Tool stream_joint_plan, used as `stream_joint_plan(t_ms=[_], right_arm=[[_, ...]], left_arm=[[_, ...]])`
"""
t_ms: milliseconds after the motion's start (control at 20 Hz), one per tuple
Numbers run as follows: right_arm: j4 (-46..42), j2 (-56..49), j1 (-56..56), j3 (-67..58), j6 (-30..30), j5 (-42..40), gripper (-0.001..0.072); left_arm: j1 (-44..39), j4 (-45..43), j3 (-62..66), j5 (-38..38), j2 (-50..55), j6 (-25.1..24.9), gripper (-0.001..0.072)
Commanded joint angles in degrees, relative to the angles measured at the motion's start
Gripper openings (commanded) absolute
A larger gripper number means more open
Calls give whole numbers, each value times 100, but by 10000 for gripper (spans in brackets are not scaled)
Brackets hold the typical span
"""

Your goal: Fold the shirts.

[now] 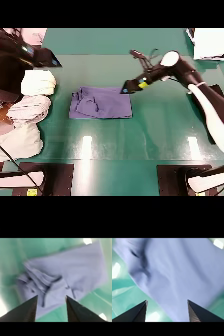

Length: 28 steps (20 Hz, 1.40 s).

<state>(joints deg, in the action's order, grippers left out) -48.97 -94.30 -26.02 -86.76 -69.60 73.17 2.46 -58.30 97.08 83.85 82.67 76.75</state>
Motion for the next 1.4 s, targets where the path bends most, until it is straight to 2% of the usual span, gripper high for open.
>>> stream_joint_plan(t_ms=[0,100,200,300,450,650,700,750,900,1100,1250,1300,1350], right_arm=[[-4,452,713,931,-109,90,573],[-4,688,846,1281,-109,-31,573],[-9,883,874,1534,-109,-122,573],[-7,1054,872,1707,-109,-129,573],[-7,1204,870,1836,-109,-216,573],[-7,1331,870,1961,-153,-310,573],[-7,1331,868,1961,-153,-293,573],[-2,1333,868,1958,-153,-293,573],[-4,1340,905,1956,-153,-295,573],[-13,1340,1043,1956,-153,-297,573],[-13,1338,1043,1956,-153,-492,573],[-11,1338,1043,1956,-153,-566,575],[-9,1338,1043,1956,-155,-614,578]], left_arm=[[-332,284,-1373,-581,0,-284,416],[-597,286,-2234,-1453,22,-601,416],[-678,326,-2553,-1832,240,-710,416],[-678,431,-2553,-1812,516,-728,416],[-678,907,-2553,-1716,776,-1093,416],[-678,929,-2553,-1740,887,-1078,414],[-678,940,-2533,-1729,883,-1075,309],[-660,938,-2485,-1635,870,-1093,46],[-588,560,-2232,-697,603,-1060,36],[-599,-1338,-2409,151,-398,-472,37],[-601,-1609,-2736,927,-763,-387,43],[-601,-1604,-2822,1003,-763,-264,283],[-599,-1624,-2920,922,-763,-127,632]])
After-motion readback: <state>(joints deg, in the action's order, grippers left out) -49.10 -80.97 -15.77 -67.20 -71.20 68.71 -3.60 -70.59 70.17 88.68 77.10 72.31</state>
